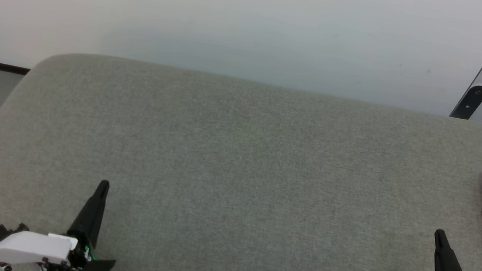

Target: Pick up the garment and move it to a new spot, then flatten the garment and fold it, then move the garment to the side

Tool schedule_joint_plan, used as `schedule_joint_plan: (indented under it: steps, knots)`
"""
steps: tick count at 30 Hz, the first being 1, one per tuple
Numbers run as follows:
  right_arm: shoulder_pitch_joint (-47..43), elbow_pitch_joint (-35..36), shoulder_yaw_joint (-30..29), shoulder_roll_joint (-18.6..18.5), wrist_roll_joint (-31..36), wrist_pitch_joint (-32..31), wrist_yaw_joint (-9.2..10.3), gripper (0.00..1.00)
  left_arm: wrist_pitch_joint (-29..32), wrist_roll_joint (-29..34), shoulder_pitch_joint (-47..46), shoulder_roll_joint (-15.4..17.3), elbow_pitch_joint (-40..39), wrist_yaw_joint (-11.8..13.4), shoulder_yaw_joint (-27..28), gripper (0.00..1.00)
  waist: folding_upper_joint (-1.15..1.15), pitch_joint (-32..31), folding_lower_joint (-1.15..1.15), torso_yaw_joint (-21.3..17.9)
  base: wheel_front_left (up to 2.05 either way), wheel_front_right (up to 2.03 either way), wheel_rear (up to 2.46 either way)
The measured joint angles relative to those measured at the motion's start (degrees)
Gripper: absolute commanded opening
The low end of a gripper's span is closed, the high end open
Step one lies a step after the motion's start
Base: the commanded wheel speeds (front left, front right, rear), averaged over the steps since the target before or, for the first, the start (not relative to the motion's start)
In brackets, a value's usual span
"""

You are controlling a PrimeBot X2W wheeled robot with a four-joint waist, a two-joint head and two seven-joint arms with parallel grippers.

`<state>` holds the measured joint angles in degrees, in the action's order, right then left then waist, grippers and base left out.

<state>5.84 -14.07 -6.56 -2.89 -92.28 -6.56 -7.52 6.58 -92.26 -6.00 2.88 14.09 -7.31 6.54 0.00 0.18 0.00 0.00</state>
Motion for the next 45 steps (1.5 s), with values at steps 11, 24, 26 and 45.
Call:
schedule_joint_plan:
  steps: [11,24,26,45]
  knots:
    - [0.0,0.0,0.0,0.0,0.0,0.0,0.00,0.00,0.0,0.0,0.0,0.0,0.0,0.0,0.0,0.00,0.00,0.0,0.00,0.0,0.00,0.00,0.00]
    - [0.0,0.0,0.0,0.0,0.0,0.0,0.00,0.00,0.0,0.0,0.0,0.0,0.0,0.0,0.0,0.00,0.00,0.0,0.00,0.0,0.00,0.00,0.00]
    - [0.0,0.0,0.0,0.0,0.0,0.0,0.00,0.00,0.0,0.0,0.0,0.0,0.0,0.0,0.0,0.00,0.00,0.0,0.00,0.0,0.00,0.00,0.00]
    - [0.0,0.0,0.0,0.0,0.0,0.0,0.00,0.00,0.0,0.0,0.0,0.0,0.0,0.0,0.0,0.00,0.00,0.0,0.00,0.0,0.00,0.00,0.00]
